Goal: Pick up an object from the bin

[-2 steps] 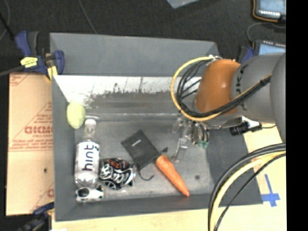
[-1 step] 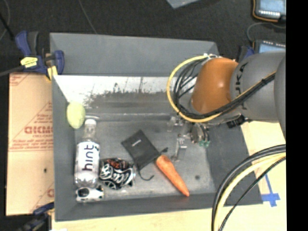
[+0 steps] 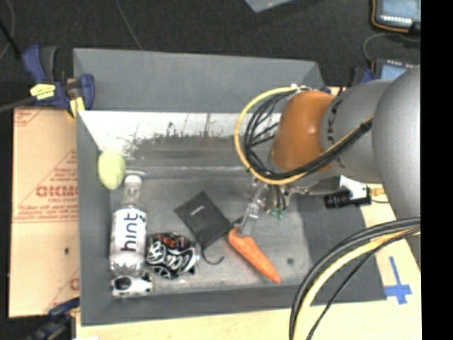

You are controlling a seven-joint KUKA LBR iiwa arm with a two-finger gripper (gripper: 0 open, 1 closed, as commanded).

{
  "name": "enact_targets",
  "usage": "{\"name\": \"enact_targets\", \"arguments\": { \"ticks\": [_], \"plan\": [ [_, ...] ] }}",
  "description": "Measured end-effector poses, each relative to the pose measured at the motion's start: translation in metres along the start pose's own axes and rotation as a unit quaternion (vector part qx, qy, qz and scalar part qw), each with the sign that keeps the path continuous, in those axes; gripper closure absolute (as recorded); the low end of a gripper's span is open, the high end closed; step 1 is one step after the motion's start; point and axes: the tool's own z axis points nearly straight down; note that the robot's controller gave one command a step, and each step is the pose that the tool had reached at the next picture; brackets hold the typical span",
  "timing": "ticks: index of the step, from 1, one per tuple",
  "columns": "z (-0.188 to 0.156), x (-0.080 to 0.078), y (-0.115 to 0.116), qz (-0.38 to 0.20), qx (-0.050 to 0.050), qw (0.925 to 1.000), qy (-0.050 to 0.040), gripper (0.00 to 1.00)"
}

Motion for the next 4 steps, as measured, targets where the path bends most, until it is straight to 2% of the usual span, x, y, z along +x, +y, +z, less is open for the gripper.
{"name": "enact_targets", "arguments": {
  "ticks": [1, 3, 4],
  "plan": [
    [0.027, 0.015, 0.03, -0.024, 0.0, 0.9997, -0.005, 1.0],
    [0.023, 0.015, 0.029, -0.024, 0.0, 0.9997, -0.0048, 1.0],
    [0.01, 0.015, 0.029, -0.024, 0.0, 0.9997, -0.0038, 1.0]
  ]
}}
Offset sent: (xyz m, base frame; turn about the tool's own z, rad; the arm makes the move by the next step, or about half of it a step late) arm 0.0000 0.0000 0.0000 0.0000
